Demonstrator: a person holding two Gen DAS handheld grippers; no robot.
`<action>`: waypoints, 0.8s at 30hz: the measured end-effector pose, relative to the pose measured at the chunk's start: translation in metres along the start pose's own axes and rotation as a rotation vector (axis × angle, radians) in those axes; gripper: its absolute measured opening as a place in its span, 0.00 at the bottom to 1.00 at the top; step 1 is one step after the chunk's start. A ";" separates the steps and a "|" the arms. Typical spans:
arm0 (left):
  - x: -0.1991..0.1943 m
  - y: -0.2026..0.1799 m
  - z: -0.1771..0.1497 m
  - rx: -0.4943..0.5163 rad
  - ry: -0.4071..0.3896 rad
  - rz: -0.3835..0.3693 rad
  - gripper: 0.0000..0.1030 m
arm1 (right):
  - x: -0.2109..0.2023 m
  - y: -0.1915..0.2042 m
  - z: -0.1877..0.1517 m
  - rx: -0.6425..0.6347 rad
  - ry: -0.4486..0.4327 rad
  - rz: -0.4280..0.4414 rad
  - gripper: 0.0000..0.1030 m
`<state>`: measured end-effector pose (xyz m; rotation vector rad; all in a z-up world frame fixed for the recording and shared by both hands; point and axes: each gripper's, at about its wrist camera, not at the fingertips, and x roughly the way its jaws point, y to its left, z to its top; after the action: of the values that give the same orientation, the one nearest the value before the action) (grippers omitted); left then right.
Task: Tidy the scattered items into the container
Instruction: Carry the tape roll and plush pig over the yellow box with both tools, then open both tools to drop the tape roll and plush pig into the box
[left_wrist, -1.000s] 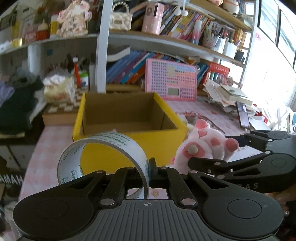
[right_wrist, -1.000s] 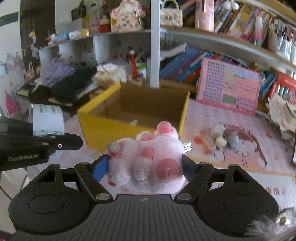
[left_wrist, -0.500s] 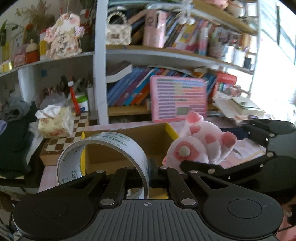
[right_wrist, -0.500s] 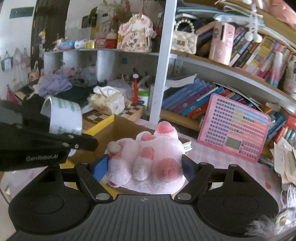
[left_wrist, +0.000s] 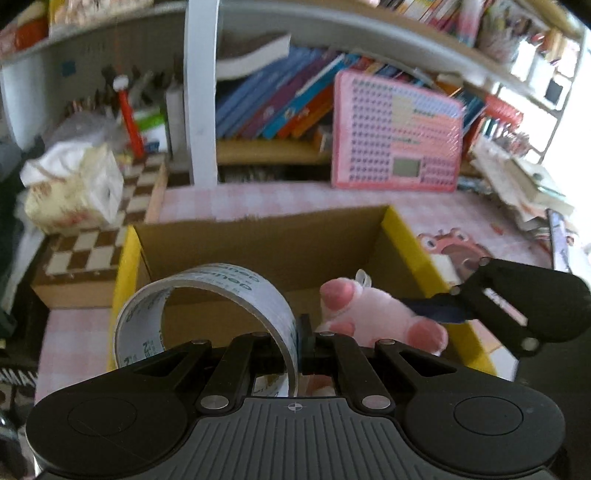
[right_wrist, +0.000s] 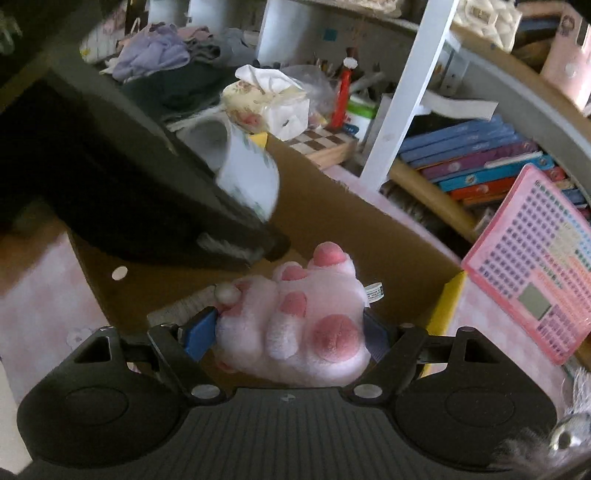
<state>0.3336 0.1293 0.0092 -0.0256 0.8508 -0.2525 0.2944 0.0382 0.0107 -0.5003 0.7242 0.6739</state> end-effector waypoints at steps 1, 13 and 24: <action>0.006 0.001 0.000 -0.007 0.012 0.004 0.04 | 0.002 -0.002 0.001 0.002 0.004 0.007 0.79; 0.031 -0.004 0.001 -0.018 0.090 0.017 0.17 | 0.009 -0.022 -0.004 0.069 0.032 0.104 0.86; -0.005 -0.019 0.000 0.067 -0.002 0.027 0.83 | -0.018 -0.020 -0.003 0.117 -0.043 0.104 0.88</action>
<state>0.3261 0.1119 0.0153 0.0482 0.8395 -0.2559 0.2974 0.0160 0.0258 -0.3420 0.7481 0.7326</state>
